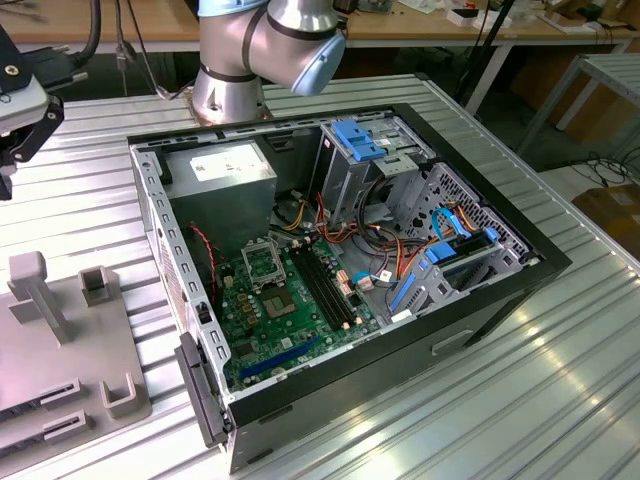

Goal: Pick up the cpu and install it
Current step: 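Reach for the cpu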

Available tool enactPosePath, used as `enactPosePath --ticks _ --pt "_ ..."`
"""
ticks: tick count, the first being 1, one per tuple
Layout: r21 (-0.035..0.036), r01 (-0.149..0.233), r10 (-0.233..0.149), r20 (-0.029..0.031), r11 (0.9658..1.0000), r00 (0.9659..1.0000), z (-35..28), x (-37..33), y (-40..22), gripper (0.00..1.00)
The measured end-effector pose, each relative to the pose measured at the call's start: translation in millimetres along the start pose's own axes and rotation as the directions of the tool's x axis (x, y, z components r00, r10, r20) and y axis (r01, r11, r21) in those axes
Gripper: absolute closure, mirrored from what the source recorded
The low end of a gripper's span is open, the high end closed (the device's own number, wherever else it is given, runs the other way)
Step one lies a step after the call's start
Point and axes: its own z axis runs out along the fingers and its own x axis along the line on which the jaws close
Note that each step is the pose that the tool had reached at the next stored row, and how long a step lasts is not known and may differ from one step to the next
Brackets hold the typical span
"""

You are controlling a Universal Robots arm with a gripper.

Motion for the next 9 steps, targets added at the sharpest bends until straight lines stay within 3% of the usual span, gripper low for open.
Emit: enactPosePath --ticks 9 --pt "-0.0004 0.005 -0.005 0.0079 1.0000 1.0000 1.6 20.1 -1.5 0.89"
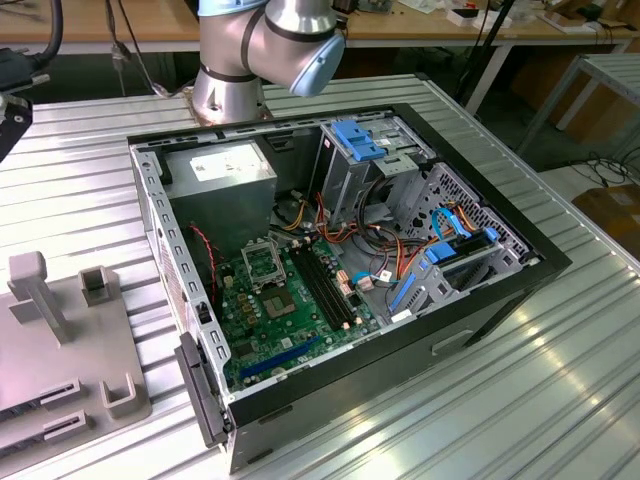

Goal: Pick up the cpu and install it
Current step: 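Reach for the cpu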

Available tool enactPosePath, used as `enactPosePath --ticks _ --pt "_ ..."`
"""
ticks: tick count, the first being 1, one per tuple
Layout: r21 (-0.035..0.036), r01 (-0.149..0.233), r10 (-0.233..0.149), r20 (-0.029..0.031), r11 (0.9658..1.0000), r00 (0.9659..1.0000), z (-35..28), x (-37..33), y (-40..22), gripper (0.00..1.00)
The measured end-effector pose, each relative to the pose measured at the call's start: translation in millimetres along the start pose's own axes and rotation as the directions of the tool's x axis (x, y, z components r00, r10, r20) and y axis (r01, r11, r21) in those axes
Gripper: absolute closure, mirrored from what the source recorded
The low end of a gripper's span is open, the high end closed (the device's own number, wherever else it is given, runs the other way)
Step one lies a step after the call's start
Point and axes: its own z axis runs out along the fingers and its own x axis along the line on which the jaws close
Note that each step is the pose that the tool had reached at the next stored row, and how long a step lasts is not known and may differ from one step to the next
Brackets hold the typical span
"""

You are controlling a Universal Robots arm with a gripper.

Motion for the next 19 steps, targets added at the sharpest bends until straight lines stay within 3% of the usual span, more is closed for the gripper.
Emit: enactPosePath --ticks 5,16,19 --pt "-0.0002 0.003 -0.003 0.0034 1.0000 1.0000 0.6 10.6 -0.8 0.89" --pt "-0.0033 0.005 -0.005 0.0030 1.0000 1.0000 6.7 48.1 -6.6 0.89" --pt "-0.0039 0.022 -0.022 0.0025 0.9998 0.9998 9.2 50.7 -7.3 0.89"
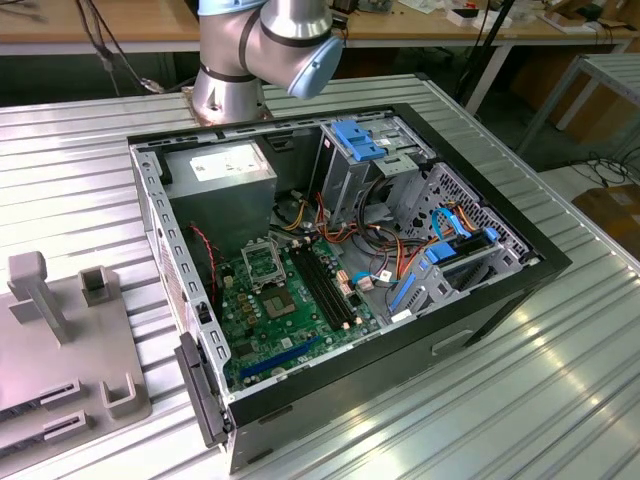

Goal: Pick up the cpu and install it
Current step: 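Reach for the cpu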

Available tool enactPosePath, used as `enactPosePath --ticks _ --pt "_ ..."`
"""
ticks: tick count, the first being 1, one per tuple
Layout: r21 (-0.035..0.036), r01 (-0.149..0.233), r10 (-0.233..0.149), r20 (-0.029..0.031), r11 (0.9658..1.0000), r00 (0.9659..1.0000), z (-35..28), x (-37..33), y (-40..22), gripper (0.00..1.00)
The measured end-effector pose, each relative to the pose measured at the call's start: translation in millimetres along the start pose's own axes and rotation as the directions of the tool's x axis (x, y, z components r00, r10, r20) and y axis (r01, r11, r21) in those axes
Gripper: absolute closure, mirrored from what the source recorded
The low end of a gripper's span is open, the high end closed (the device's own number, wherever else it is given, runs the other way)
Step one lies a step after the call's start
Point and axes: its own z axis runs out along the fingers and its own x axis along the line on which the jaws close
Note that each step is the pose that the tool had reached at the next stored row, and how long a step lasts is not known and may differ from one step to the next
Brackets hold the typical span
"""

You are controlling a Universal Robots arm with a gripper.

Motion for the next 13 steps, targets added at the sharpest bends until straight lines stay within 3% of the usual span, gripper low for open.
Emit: enactPosePath --ticks 9,13 --pt "0.0011 0.015 -0.015 0.0001 0.9999 0.9999 1.9 2.9 -0.2 0.89" --pt "0.0014 0.020 -0.020 -0.0002 0.9998 0.9998 3.7 10.0 -0.6 0.89"
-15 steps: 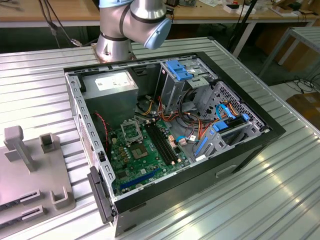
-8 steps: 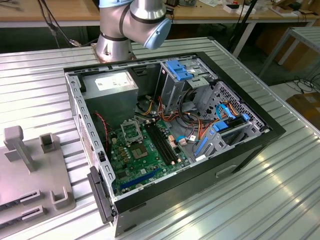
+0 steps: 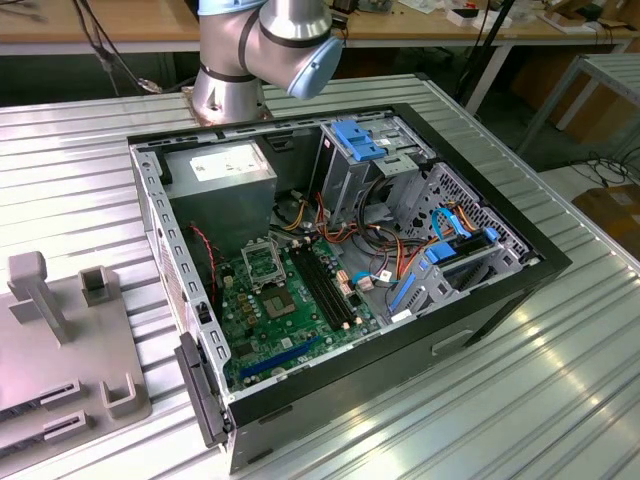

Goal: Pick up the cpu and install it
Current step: 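Reach for the cpu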

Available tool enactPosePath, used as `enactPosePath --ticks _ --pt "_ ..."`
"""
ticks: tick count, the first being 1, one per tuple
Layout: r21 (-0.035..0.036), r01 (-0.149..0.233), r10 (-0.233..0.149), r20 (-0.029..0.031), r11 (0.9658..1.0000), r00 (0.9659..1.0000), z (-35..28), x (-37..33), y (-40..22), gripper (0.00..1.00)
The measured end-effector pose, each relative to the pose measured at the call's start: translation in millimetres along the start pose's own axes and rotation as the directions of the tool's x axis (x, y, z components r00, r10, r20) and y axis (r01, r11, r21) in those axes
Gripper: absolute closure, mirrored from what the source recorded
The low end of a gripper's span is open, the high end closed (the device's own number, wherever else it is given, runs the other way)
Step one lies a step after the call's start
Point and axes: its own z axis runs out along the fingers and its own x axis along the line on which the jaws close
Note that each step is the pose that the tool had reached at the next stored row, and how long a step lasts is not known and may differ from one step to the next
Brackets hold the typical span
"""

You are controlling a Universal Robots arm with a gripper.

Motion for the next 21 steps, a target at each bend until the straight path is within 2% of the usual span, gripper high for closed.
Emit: enactPosePath --ticks 2,5,13,18,21 --pt "0.0003 0.013 -0.013 -0.0004 0.9999 0.9999 2.2 3.1 -0.2 0.89" --pt "0.0015 0.058 -0.058 -0.0028 0.9983 0.9983 8.4 5.6 -2.4 0.89" --pt "0.0017 0.073 -0.073 -0.0032 0.9973 0.9973 13.0 11.6 -10.7 0.89" --pt "0.0019 0.079 -0.079 -0.0035 0.9969 0.9969 14.5 23.6 -11.8 0.89" --pt "0.0019 0.079 -0.079 -0.0033 0.9969 0.9969 14.6 24.4 -11.8 0.89"
